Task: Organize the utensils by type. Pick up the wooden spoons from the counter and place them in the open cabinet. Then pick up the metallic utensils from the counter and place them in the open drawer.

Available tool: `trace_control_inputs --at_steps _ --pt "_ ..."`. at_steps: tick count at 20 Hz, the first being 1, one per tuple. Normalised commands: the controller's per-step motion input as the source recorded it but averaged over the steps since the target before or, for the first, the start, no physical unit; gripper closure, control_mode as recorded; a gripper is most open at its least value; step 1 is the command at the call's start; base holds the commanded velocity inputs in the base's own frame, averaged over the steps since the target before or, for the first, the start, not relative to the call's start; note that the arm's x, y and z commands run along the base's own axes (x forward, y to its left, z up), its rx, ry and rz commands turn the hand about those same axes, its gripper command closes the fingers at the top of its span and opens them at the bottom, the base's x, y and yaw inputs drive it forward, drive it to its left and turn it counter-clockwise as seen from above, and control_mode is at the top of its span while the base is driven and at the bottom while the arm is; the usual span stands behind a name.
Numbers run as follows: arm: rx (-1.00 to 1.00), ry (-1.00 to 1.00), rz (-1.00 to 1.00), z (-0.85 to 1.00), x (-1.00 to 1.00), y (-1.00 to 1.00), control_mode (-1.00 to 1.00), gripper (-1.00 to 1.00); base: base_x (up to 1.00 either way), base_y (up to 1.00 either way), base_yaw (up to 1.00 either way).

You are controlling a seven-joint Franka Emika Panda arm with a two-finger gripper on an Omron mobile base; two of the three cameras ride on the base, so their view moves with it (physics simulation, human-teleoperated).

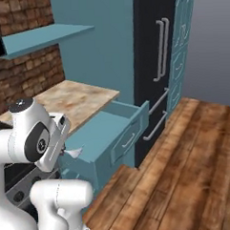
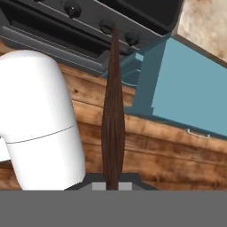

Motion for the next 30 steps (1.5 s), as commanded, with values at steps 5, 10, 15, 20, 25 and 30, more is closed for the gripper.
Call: trace_control_inputs --at_steps 5,10,15,20,25,30 --pt "0.00 0.00 0.00 0.00 0.00 0.00 1.00 1.00 0.24 0.06 -0.33" --pt "0.00 0.00 0.00 0.00 0.00 0.00 1.00 1.00 0.26 0.34 -0.30" --pt "0.00 0.00 0.00 0.00 0.00 0.00 1.00 1.00 0.28 0.41 -0.26" --pt "0.00 0.00 0.00 0.00 0.00 0.00 1.00 1.00 0.30 0.33 -0.25" --pt "0.00 0.00 0.00 0.00 0.00 0.00 1.00 1.00 0.30 0.35 -0.24" --pt "0.00 0.00 0.00 0.00 0.00 0.00 1.00 1.00 0.38 0.37 -0.23"
